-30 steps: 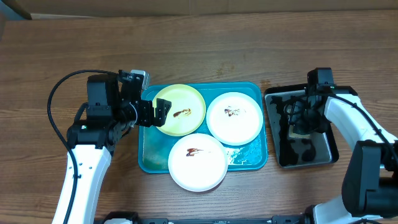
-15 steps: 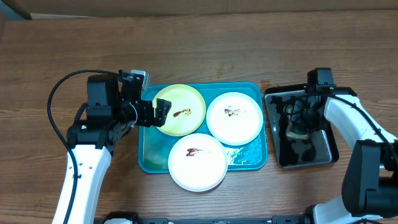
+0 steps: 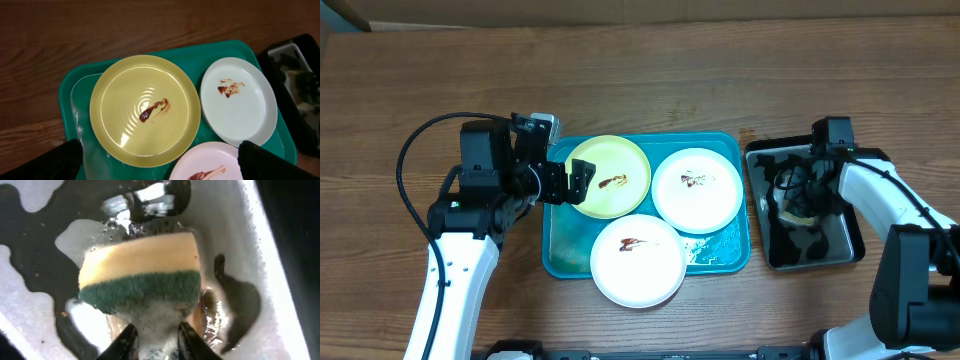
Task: Clean dirty plates on tray and stack at the side
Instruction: 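Grasp the yellow-green sponge in the basin with the right gripper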
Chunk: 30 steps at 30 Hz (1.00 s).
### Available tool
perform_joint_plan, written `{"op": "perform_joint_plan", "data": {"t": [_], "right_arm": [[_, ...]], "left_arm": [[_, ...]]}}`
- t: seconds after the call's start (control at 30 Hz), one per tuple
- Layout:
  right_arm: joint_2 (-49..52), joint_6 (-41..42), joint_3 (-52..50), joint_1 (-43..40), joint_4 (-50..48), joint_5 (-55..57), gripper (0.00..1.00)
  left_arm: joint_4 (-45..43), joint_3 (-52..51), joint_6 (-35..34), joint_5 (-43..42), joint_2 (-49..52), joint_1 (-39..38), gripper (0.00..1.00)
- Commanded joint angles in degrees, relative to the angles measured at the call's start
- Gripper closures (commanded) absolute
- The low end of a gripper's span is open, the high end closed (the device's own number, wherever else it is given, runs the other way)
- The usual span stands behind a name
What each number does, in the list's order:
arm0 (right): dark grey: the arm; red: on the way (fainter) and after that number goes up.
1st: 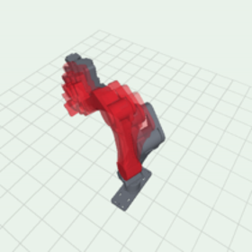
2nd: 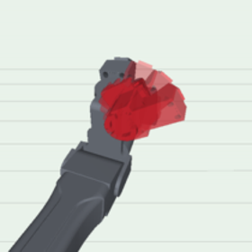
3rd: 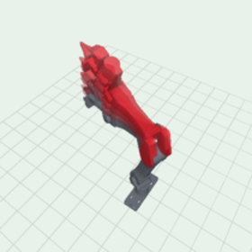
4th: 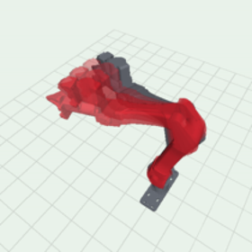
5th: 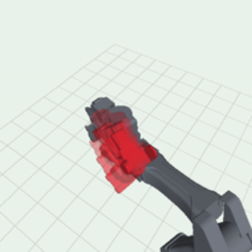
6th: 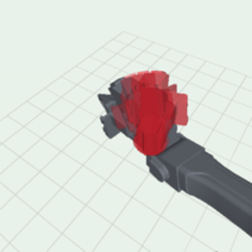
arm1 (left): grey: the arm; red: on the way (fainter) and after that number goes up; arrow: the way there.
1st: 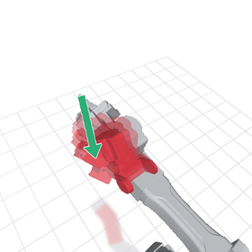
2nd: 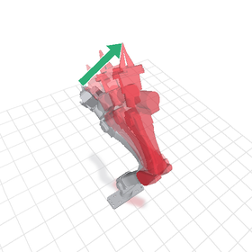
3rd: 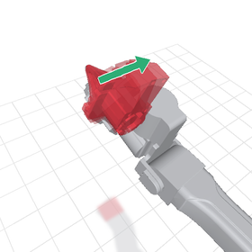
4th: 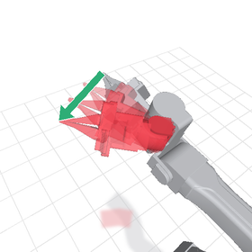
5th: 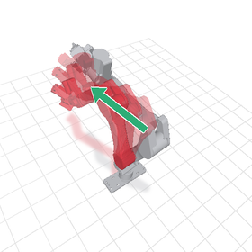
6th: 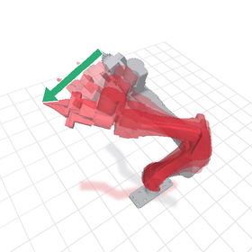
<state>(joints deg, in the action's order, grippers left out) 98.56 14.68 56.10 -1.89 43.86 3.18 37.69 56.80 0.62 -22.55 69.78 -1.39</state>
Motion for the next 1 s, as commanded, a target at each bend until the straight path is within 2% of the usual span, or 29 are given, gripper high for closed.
{"op": "perform_joint_plan", "data": {"t": [0.0,0.07,0.3,0.63,0.83,0.97], "right_arm": [[0.26,1.81,-2.8,-0.33,0.7,-0.26,0.89],[0.26,2.19,-2.8,-0.33,0.63,-0.33,0.96],[0.24,3.34,-1.95,-0.33,0.81,-3.13,0.96],[-6.91,3.34,7.96,-0.33,10.29,-5.25,0.96],[-13.84,2.67,9.42,-0.31,14.29,-5.42,0.96],[-17.07,1.92,9.4,-0.33,17.81,-5.44,0.96]], "left_arm": [[-0.04,1.51,1.33,-0.85,0.28,0.24,0.0],[-0.04,1.51,1.31,-0.87,0.28,0.24,0.0],[-0.02,1.51,1.31,-0.85,0.28,0.24,0.0],[-0.28,1.51,1.66,-0.92,0.28,0.24,0.0],[-2.03,1.51,9.4,-2.58,0.28,0.17,0.05],[-3.13,1.51,13.53,-1.68,0.57,0.17,0.0]]}}
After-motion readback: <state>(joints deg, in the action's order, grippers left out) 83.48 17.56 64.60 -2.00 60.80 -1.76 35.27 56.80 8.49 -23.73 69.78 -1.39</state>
